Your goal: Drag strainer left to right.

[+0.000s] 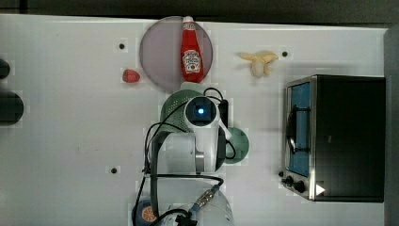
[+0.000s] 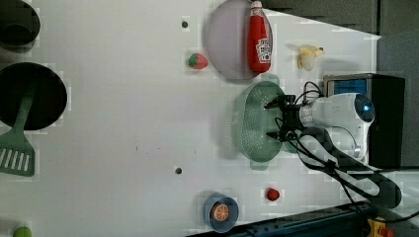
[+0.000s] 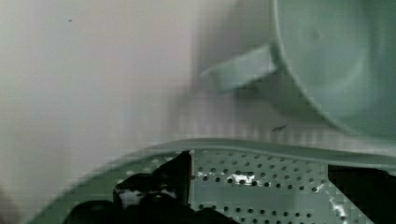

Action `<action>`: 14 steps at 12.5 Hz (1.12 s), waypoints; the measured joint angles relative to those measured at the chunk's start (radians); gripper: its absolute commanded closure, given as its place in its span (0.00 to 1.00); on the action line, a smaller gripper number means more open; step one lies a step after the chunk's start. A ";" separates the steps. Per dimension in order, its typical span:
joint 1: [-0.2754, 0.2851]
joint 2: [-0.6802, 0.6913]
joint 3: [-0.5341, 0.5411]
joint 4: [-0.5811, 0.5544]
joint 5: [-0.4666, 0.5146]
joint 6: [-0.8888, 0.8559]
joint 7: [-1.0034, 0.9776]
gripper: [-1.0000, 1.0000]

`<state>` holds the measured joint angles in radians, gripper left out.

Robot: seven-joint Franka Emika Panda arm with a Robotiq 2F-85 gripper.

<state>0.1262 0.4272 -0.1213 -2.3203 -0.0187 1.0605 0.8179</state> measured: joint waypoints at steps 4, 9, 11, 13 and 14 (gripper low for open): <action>0.001 -0.034 0.015 -0.010 -0.018 0.014 -0.117 0.00; 0.008 -0.209 0.099 0.021 -0.021 -0.129 -0.344 0.00; 0.012 -0.263 0.114 0.113 -0.015 -0.323 -0.449 0.00; 0.002 -0.294 0.110 0.242 -0.015 -0.531 -0.549 0.00; 0.001 -0.296 0.098 0.330 -0.006 -0.635 -0.601 0.00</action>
<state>0.1274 0.1317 -0.0231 -1.9902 -0.0242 0.4250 0.2164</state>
